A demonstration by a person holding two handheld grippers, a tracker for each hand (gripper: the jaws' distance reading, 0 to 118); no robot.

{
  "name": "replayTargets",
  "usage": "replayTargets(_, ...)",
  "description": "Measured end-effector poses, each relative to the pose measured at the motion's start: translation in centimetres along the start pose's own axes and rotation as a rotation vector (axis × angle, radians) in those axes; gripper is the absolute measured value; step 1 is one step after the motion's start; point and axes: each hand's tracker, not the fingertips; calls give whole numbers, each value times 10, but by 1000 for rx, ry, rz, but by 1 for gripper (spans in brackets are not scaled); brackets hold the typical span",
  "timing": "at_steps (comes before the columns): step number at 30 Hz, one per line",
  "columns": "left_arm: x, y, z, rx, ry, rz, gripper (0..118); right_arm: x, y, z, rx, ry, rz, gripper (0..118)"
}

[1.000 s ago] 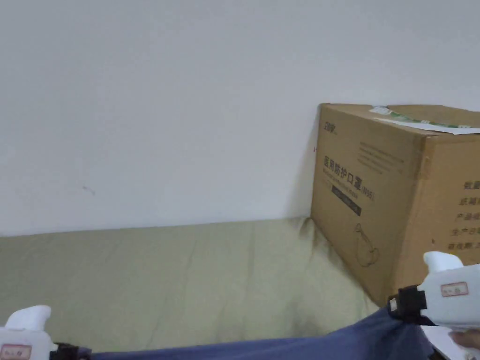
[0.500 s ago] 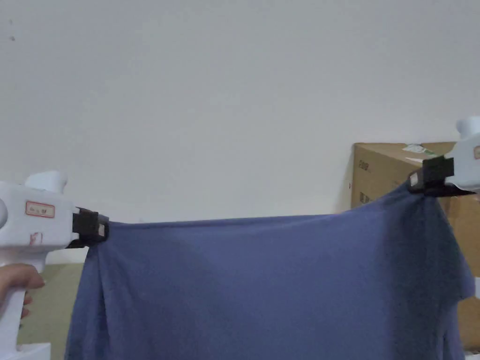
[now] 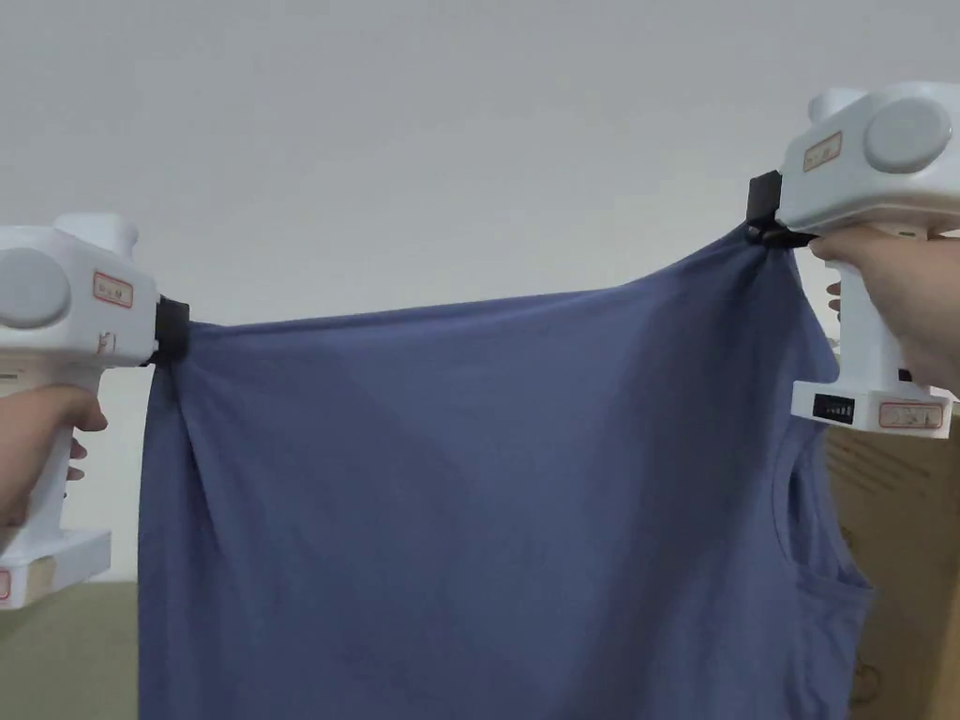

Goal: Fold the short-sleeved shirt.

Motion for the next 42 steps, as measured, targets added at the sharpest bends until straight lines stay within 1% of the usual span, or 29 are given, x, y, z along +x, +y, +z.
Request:
replayTargets(3, 4, -6, -27, 41, 19, -14, 0, -6, -12, -19, 41, -28, 52, 4)
replayTargets(5, 8, -21, -45, 55, 35, -22, 0, -7, -38, -31, 54, -41, 62, 4)
replayTargets(7, 12, -50, -62, 61, 47, -17, 0, -5, -78, -42, 54, -40, 70, 4)
replayTargets(9, 16, -89, -79, 14, 47, 26, 0, -2, -129, -53, 12, -40, 84, 4)
replayTargets(12, 25, -175, -105, -184, 2, 70, 0, 5, -239, -65, -181, -29, 74, 4)
replayTargets(15, 37, -281, -109, -379, -24, 112, 0, 14, -368, -65, -442, -20, -14, 4)
replayTargets(16, 40, -319, -104, -438, -34, 135, 0, 17, -414, -54, -532, -14, -48, 4)
replayTargets(18, 41, -382, -87, -553, -49, 203, 0, 20, -489, -22, -666, -24, -80, 4)
replayTargets(19, 36, -410, -78, -610, -43, 218, 0, 23, -519, -2, -724, -26, -83, 4)
replayTargets(21, 28, -451, -45, -664, -55, 271, 0, 32, -554, 41, -786, -22, -96, 4)
replayTargets(23, 18, -473, -2, -680, -85, 319, 0, 42, -569, 90, -812, 6, -172, 4)
replayTargets(25, 6, -484, 43, -682, -77, 319, 0, 49, -568, 137, -798, 11, -148, 4)
replayTargets(28, -11, -485, 106, -687, -70, 317, 0, 53, -556, 202, -828, 73, -53, 4)
replayTargets(30, -22, -482, 140, -707, -61, 303, 0, 58, -552, 236, -901, 108, -44, 4)
replayTargets(32, -31, -482, 171, -775, -62, 269, 0, 63, -549, 268, -973, 127, -18, 4)
replayTargets(35, -38, -489, 212, -824, -61, 196, 0, 69, -548, 306, -1007, 97, 24, 4)
replayTargets(36, -39, -491, 224, -833, -58, 187, 0, 73, -548, 317, -1020, 80, 26, 4)
replayTargets(38, -42, -494, 243, -861, -66, 180, 0, 82, -548, 332, -1070, 38, 13, 4)
replayTargets(41, -36, -499, 262, -924, -76, 141, 0, 93, -545, 347, -1098, 14, -44, 4)
replayTargets(42, -32, -501, 265, -937, -83, 116, 0, 96, -546, 347, -1102, 19, -49, 4)
